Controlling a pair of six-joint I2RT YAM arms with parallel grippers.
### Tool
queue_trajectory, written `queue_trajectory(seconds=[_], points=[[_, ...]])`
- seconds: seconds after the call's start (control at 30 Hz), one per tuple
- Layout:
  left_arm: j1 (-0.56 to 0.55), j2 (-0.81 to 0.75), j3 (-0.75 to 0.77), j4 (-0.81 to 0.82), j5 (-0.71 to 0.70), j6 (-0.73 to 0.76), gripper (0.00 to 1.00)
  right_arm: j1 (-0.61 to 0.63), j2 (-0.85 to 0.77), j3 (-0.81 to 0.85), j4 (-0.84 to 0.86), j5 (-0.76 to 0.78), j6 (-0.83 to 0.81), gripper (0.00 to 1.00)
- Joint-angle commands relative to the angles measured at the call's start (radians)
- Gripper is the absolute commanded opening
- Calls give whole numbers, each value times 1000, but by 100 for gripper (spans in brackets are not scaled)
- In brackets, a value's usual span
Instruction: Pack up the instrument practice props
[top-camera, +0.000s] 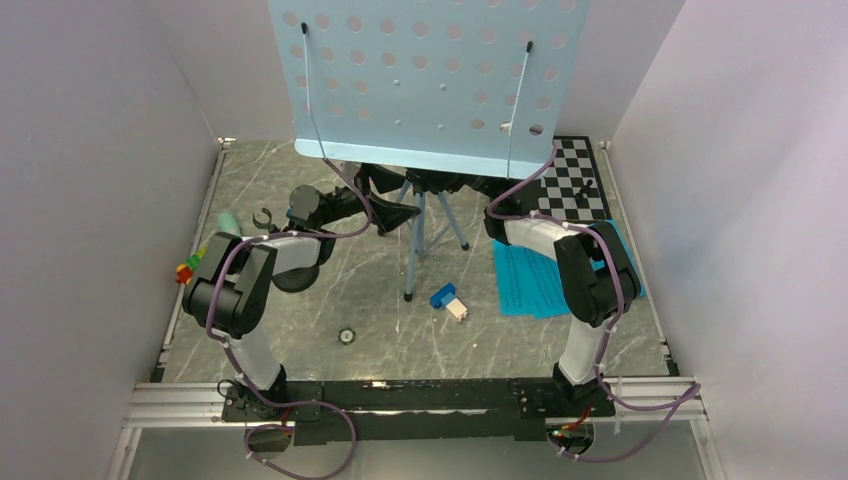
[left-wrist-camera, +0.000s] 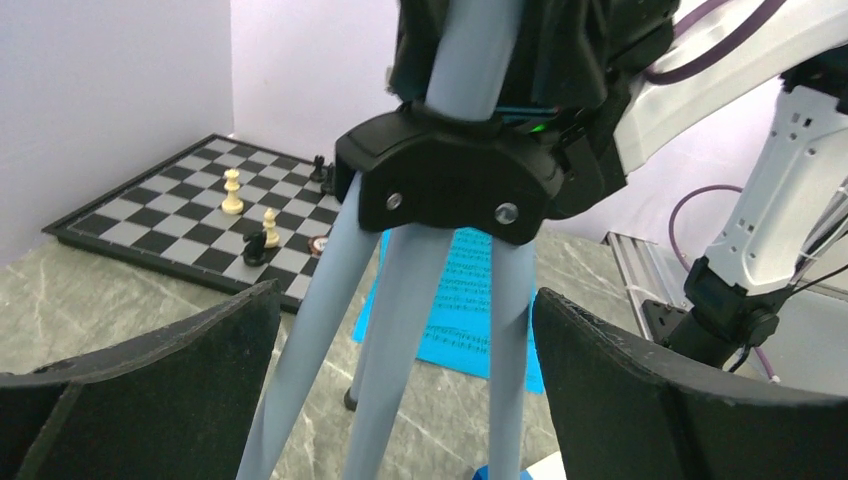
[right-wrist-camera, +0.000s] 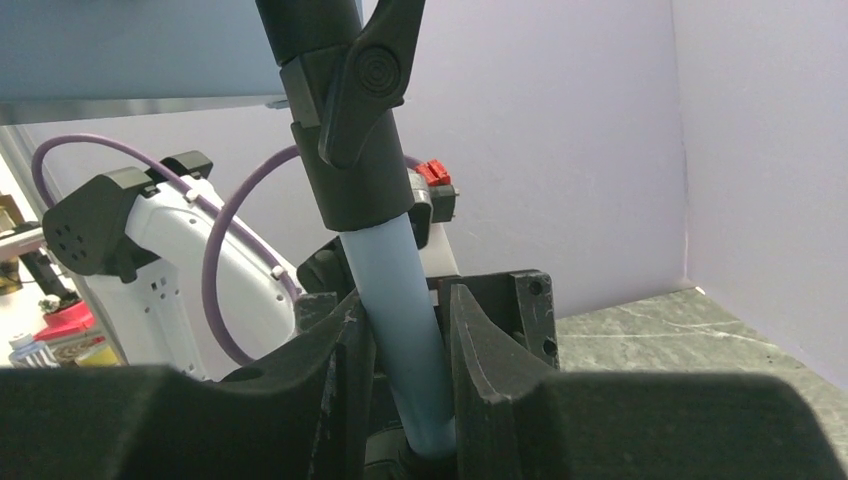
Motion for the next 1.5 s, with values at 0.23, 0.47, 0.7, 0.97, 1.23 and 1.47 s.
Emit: queue_trajectory(seconds=[0.23, 0.47, 0.7, 0.97, 1.23, 1.47], points=[[-2, 16, 91, -224, -14, 199, 92, 4, 50, -65, -300, -201, 49, 0], [-20, 60, 128, -263, -1, 219, 59, 6, 34, -65, -319, -225, 34, 0], [-36, 44, 105, -268, -31, 251, 27, 7, 24, -48, -349, -205, 0, 0], [-36, 24, 58, -282, -44, 253, 62, 7, 6, -42, -389, -205, -42, 0], [-36, -4, 11, -271, -83, 264, 99, 9, 5, -49, -380, -207, -37, 0], [-48, 28, 65, -281, -77, 258, 99, 16, 9, -45, -388, -208, -35, 0]])
